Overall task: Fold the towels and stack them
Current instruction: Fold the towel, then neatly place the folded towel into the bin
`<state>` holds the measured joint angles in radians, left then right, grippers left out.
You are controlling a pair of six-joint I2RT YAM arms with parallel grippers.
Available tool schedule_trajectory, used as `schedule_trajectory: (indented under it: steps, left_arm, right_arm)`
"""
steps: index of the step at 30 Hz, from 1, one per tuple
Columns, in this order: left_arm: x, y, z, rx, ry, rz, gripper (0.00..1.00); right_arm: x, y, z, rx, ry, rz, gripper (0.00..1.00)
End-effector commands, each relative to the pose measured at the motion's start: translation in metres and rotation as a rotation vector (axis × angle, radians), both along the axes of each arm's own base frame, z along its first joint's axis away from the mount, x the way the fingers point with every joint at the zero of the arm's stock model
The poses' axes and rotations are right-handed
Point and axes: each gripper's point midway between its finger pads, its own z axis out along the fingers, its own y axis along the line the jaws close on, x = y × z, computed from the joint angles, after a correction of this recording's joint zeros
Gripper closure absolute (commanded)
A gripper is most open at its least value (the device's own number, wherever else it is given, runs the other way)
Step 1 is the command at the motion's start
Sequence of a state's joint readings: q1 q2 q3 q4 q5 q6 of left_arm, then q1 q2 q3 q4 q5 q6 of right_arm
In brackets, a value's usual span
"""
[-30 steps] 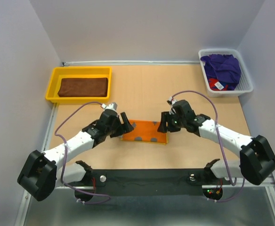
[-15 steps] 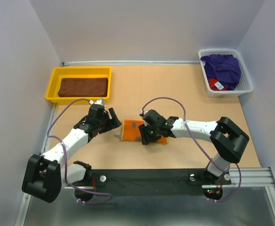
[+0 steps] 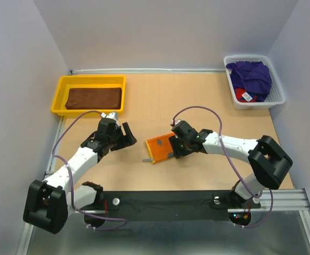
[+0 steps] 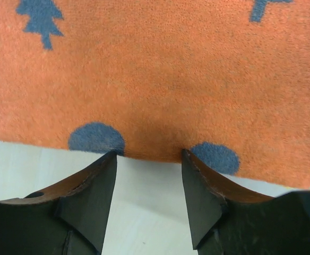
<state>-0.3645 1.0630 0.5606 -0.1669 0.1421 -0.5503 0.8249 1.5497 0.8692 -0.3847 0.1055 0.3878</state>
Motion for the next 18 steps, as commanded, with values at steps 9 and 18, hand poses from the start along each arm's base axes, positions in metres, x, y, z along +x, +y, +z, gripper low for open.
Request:
schedule_trajectory:
  steps: [9, 18]
  left_arm:
    - [-0.01, -0.02, -0.002, -0.178, -0.011, 0.0, 0.26]
    - [-0.011, -0.015, -0.014, -0.178, -0.007, 0.048, 0.26]
  right_arm:
    - [-0.003, 0.087, 0.057, 0.06, -0.136, 0.203, 0.42]
    - [-0.021, 0.13, 0.023, -0.043, -0.152, 0.298, 0.39]
